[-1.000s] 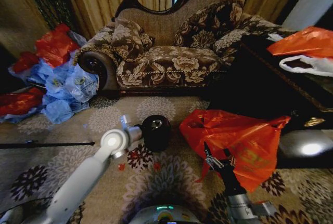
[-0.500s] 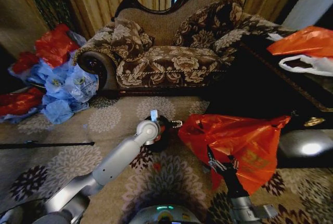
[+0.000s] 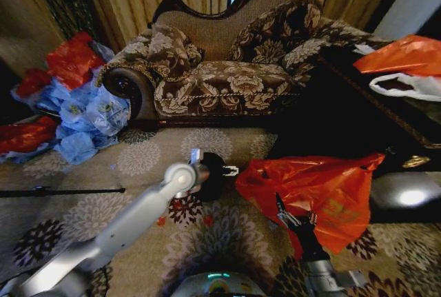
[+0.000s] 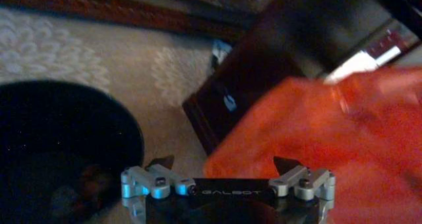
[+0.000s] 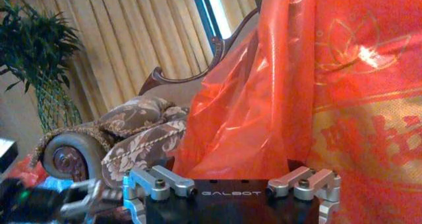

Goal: Place a garbage bag over the trash bin.

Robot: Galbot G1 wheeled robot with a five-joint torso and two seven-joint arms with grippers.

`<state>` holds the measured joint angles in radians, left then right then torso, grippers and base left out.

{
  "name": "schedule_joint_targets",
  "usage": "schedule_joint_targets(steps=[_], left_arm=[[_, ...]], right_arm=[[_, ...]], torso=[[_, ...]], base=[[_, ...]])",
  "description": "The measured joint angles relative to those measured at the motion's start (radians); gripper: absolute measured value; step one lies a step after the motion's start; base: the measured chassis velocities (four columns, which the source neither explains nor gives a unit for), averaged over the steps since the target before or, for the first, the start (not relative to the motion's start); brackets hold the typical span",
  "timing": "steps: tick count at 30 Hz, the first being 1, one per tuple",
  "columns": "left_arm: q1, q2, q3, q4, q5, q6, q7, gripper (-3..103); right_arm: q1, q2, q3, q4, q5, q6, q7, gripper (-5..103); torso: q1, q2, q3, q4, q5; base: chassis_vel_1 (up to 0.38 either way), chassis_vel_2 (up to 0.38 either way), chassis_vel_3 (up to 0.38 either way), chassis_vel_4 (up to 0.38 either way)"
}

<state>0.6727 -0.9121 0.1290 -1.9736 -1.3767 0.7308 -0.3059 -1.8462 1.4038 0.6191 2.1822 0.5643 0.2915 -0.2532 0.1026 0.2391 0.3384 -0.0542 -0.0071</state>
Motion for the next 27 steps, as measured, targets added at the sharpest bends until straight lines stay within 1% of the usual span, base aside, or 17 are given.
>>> schedule_joint_targets(steps=[2, 3, 4, 5, 8, 9, 10, 12, 13, 15, 16, 19, 22, 24, 26, 27], left_arm=[[0.019, -0.006, 0.01, 0.006, 0.056, 0.001, 0.037, 100], [0.021, -0.023, 0.022, 0.021, 0.085, -0.003, 0.051, 100], [0.017, -0.045, 0.034, 0.041, 0.102, -0.01, 0.056, 100], [0.017, -0.045, 0.034, 0.041, 0.102, -0.01, 0.056, 100], [-0.025, -0.116, 0.077, 0.126, 0.127, -0.037, 0.058, 100], [-0.025, -0.116, 0.077, 0.126, 0.127, -0.037, 0.058, 100], [-0.051, -0.152, 0.093, 0.172, 0.125, -0.041, 0.058, 100], [-0.081, -0.194, 0.114, 0.225, 0.112, -0.043, 0.055, 100], [-0.081, -0.194, 0.114, 0.225, 0.112, -0.043, 0.055, 100], [-0.103, -0.235, 0.132, 0.274, 0.101, -0.043, 0.049, 100], [-0.103, -0.235, 0.132, 0.274, 0.101, -0.043, 0.049, 100], [-0.126, -0.284, 0.16, 0.337, 0.098, -0.037, 0.043, 100], [-0.132, -0.296, 0.174, 0.354, 0.1, -0.022, 0.038, 101], [-0.134, -0.295, 0.186, 0.358, 0.104, -0.009, 0.038, 92], [-0.133, -0.292, 0.188, 0.358, 0.104, -0.008, 0.042, 92], [-0.132, -0.288, 0.191, 0.358, 0.107, -0.009, 0.051, 86]], right_arm=[[0.001, 0.0, -0.001, 0.0, 0.0, -0.001, 0.0, 100], [0.001, 0.0, -0.001, 0.0, 0.0, -0.001, 0.0, 100], [-0.001, 0.0, 0.0, 0.0, 0.0, -0.001, 0.0, 100], [-0.001, 0.0, 0.0, 0.0, 0.0, -0.001, 0.0, 100], [-0.007, -0.001, 0.004, 0.002, 0.0, -0.001, 0.001, 100], [-0.007, -0.001, 0.004, 0.002, 0.0, -0.001, 0.001, 100], [-0.01, -0.002, 0.009, 0.003, 0.002, -0.001, 0.001, 100], [-0.013, -0.004, 0.015, 0.003, 0.005, -0.001, 0.001, 100], [-0.013, -0.004, 0.015, 0.003, 0.005, -0.001, 0.001, 100], [-0.014, -0.005, 0.02, 0.003, 0.009, 0.0, 0.0, 100], [-0.014, -0.005, 0.02, 0.003, 0.009, 0.0, 0.0, 100], [-0.015, -0.006, 0.025, 0.002, 0.015, 0.0, 0.0, 100], [-0.015, -0.007, 0.029, 0.002, 0.018, 0.0, 0.0, 100], [-0.015, -0.013, 0.034, 0.0, 0.026, 0.0, 0.001, 100], [-0.015, -0.016, 0.037, -0.001, 0.028, 0.0, 0.0, 100], [-0.015, -0.019, 0.038, -0.002, 0.03, 0.0, 0.0, 100]], torso=[[0.0, 0.0, 0.0, 0.0, -0.0001], [0.0, 0.0, 0.0, -0.0001, -0.0001], [0.0, 0.0, 0.0, -0.0002, -0.0002], [0.0, 0.0, 0.0, -0.0002, -0.0002], [0.0, 0.0, 0.0, -0.0004, 0.0002], [0.0, 0.0, 0.0, -0.0004, 0.0002], [0.0, 0.0, 0.0, -0.0006, 0.0], [0.0, 0.0, 0.0, -0.0004, 0.0005], [0.0, 0.0, 0.0, -0.0004, 0.0005], [0.0, 0.0, 0.0, -0.0006, 0.0001], [0.0, 0.0, 0.0, -0.0006, 0.0001], [0.0, 0.0, 0.0, -0.0006, 0.0001], [0.0, 0.0, 0.0, -0.0005, 0.0002], [0.0, 0.0, 0.0, -0.0005, 0.0001], [0.0, 0.0, 0.0, -0.0004, 0.0001], [0.0, 0.0, 0.0, -0.0003, 0.0002]], base=[[0.0, 0.0, 0.0, 0.0], [0.0, 0.0, 0.0, 0.0], [0.0, 0.0, 0.0, 0.0], [0.0, 0.0, 0.0, 0.0], [0.0, 0.0, 0.0, 0.0], [0.0, 0.0, 0.0, 0.0], [0.0, 0.0, 0.0, 0.0], [0.0, 0.0, 0.0, 0.0], [0.0, 0.0, 0.0, 0.0], [0.0, 0.0, 0.0, 0.0], [0.0, 0.0, 0.0, 0.0], [0.0, 0.0, 0.0, 0.0], [0.0, 0.0, 0.0, 0.0], [0.0, 0.0, 0.0, 0.0], [0.0, 0.0, 0.0, 0.0], [0.0, 0.0, 0.0, 0.0]])
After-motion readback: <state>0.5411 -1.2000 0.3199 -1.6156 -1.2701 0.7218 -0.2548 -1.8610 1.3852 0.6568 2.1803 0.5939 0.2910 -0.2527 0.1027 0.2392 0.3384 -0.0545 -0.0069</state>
